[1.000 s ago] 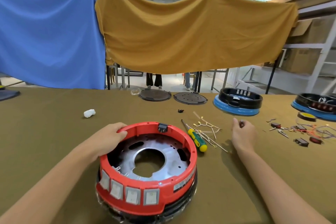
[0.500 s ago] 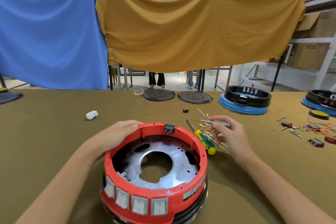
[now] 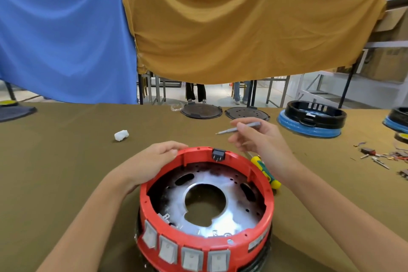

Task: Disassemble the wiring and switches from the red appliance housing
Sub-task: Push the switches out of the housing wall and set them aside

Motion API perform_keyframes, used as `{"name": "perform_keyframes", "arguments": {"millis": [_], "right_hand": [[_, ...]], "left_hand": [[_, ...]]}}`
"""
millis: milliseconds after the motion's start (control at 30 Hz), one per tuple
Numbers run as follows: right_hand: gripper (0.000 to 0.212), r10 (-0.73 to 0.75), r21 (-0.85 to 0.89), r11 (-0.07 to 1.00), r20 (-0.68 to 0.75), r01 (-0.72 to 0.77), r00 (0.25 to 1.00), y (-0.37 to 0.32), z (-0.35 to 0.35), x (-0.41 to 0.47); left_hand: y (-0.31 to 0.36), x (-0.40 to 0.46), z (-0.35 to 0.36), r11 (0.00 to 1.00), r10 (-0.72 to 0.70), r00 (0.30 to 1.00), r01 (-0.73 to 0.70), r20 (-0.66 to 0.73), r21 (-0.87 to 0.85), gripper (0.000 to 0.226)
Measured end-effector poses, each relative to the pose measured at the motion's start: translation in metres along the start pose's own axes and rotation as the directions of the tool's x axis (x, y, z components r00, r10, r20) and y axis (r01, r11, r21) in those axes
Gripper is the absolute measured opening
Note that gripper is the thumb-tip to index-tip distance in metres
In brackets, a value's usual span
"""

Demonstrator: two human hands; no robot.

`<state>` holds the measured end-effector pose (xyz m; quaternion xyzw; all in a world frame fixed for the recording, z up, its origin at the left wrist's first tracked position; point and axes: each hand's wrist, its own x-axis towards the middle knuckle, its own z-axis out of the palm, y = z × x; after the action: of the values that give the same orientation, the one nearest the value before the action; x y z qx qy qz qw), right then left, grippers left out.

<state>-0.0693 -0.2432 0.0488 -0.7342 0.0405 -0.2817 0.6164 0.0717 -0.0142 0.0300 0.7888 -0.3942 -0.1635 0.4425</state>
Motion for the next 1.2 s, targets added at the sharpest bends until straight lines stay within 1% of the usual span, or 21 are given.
{"name": "perform_keyframes", "arguments": {"millis": [100, 167, 233, 267, 333, 400, 433, 500, 533, 567, 600, 700, 767, 900, 1033, 1133, 1200], "right_hand": [[0.021, 0.102, -0.049, 0.994, -0.001, -0.102, 0.995, 0.003, 0.015, 0.009], [0.023, 0.152, -0.142, 0.979, 0.056, -0.143, 0.987, 0.006, 0.021, 0.012], [0.030, 0.174, -0.288, 0.949, 0.142, -0.127, 0.975, 0.005, 0.024, 0.016], [0.035, 0.175, -0.408, 0.909, 0.186, -0.086, 0.967, 0.002, 0.026, 0.019], [0.038, 0.184, -0.632, 0.775, 0.270, 0.030, 0.945, -0.007, 0.035, 0.024], [0.035, 0.152, -0.740, 0.652, 0.339, 0.163, 0.928, -0.009, 0.048, 0.025], [0.033, 0.127, -0.777, 0.587, 0.366, 0.228, 0.922, -0.006, 0.054, 0.023], [0.031, 0.081, -0.831, 0.445, 0.409, 0.334, 0.909, 0.001, 0.060, 0.018], [0.031, 0.080, -0.841, 0.403, 0.427, 0.362, 0.901, 0.006, 0.060, 0.017], [0.032, 0.099, -0.843, 0.394, 0.435, 0.366, 0.895, 0.009, 0.060, 0.017], [0.032, 0.127, -0.843, 0.408, 0.434, 0.351, 0.892, 0.010, 0.059, 0.019], [0.031, 0.214, -0.839, 0.452, 0.430, 0.301, 0.877, 0.009, 0.060, 0.030], [0.033, 0.206, -0.818, 0.501, 0.430, 0.282, 0.879, 0.010, 0.060, 0.034], [0.034, 0.180, -0.796, 0.568, 0.367, 0.208, 0.913, 0.016, 0.061, 0.035], [0.029, 0.229, -0.798, 0.573, 0.375, 0.187, 0.898, 0.018, 0.063, 0.038], [0.029, 0.280, -0.781, 0.611, 0.364, 0.128, 0.888, 0.019, 0.061, 0.041], [0.028, 0.274, -0.763, 0.639, 0.347, 0.100, 0.897, 0.019, 0.059, 0.043]], "left_hand": [[0.004, -0.004, 0.000, 0.997, 0.036, 0.999, -0.035, -0.007, 0.071, 0.031], [0.008, -0.006, -0.001, 0.986, 0.031, 1.000, -0.031, 0.001, 0.161, 0.030], [0.015, -0.005, -0.004, 0.952, -0.024, 0.998, 0.006, 0.055, 0.305, 0.028], [0.021, -0.003, -0.006, 0.929, -0.069, 0.994, 0.032, 0.086, 0.369, 0.024], [0.033, 0.009, -0.008, 0.853, -0.145, 0.981, 0.057, 0.131, 0.519, 0.016], [0.044, 0.025, -0.005, 0.749, -0.155, 0.974, 0.005, 0.168, 0.662, 0.028], [0.045, 0.030, 0.000, 0.721, -0.147, 0.973, -0.020, 0.180, 0.693, 0.033], [0.037, 0.035, 0.012, 0.736, -0.101, 0.978, -0.049, 0.181, 0.675, 0.036], [0.030, 0.034, 0.017, 0.751, -0.058, 0.985, -0.063, 0.161, 0.658, 0.036], [0.026, 0.033, 0.020, 0.754, -0.018, 0.990, -0.077, 0.138, 0.652, 0.037], [0.022, 0.033, 0.021, 0.754, 0.003, 0.993, -0.081, 0.120, 0.652, 0.037], [0.020, 0.033, 0.022, 0.760, -0.007, 0.995, -0.057, 0.096, 0.648, 0.037], [0.020, 0.035, 0.023, 0.749, -0.007, 0.996, -0.053, 0.087, 0.660, 0.036], [0.018, 0.036, 0.024, 0.748, 0.018, 0.996, -0.071, 0.086, 0.660, 0.038], [0.015, 0.040, 0.024, 0.758, 0.024, 0.995, -0.084, 0.101, 0.647, 0.038], [0.013, 0.040, 0.023, 0.758, 0.033, 0.994, -0.092, 0.103, 0.645, 0.039], [0.013, 0.040, 0.023, 0.761, 0.032, 0.994, -0.092, 0.104, 0.642, 0.039]]}}
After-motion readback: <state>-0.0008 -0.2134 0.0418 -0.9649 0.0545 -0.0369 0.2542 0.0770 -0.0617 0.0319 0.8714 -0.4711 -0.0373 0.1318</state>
